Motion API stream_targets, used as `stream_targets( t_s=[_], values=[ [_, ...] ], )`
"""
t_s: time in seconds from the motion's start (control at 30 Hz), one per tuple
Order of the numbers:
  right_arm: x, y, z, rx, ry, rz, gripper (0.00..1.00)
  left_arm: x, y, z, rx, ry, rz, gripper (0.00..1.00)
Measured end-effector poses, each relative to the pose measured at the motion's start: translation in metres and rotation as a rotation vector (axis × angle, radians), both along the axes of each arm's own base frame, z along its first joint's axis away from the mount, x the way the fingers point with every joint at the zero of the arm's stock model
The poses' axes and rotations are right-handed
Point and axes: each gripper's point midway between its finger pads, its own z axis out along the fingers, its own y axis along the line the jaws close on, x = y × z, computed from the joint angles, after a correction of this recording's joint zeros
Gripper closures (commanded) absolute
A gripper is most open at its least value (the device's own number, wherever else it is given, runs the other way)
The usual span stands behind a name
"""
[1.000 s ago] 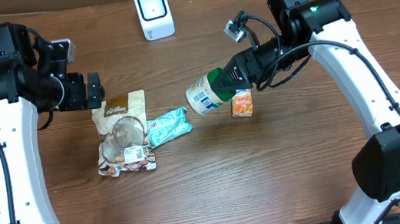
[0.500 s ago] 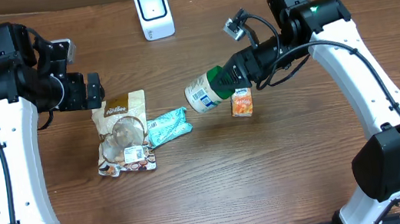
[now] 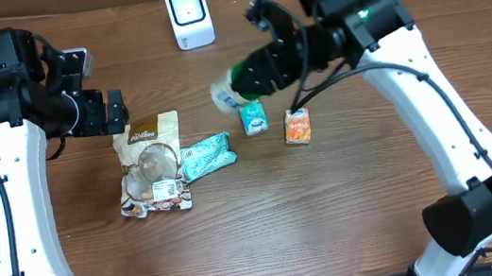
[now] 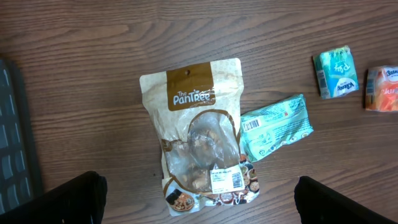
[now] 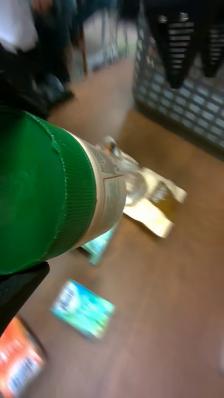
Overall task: Scan the item barcode
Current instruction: 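Lift the jar with the right gripper and carry it toward the scanner, then hold the jar's label under the white scanner with the right gripper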
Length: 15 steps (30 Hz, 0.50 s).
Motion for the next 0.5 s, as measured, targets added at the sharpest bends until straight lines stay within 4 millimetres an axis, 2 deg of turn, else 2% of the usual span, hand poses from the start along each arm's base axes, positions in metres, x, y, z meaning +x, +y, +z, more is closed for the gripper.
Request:
stream_targets(
  t_s=[0.17,0.33,0.5],
  values=[
    [0.028,0.018,0.006,-0.117,-0.222,-0.078,0.51,0.000,0.000,0.000,0.000,0.000,0.000,0.00],
    [0.062,0.033,0.023,-0.183,-0.456,-0.170,0.50,0.000,0.000,0.000,0.000,0.000,0.000,0.00],
    [0.098,0.044,0.022,-0.251,-0.655,-0.150,0.50,0.000,0.000,0.000,0.000,0.000,0.000,0.00]
  ],
)
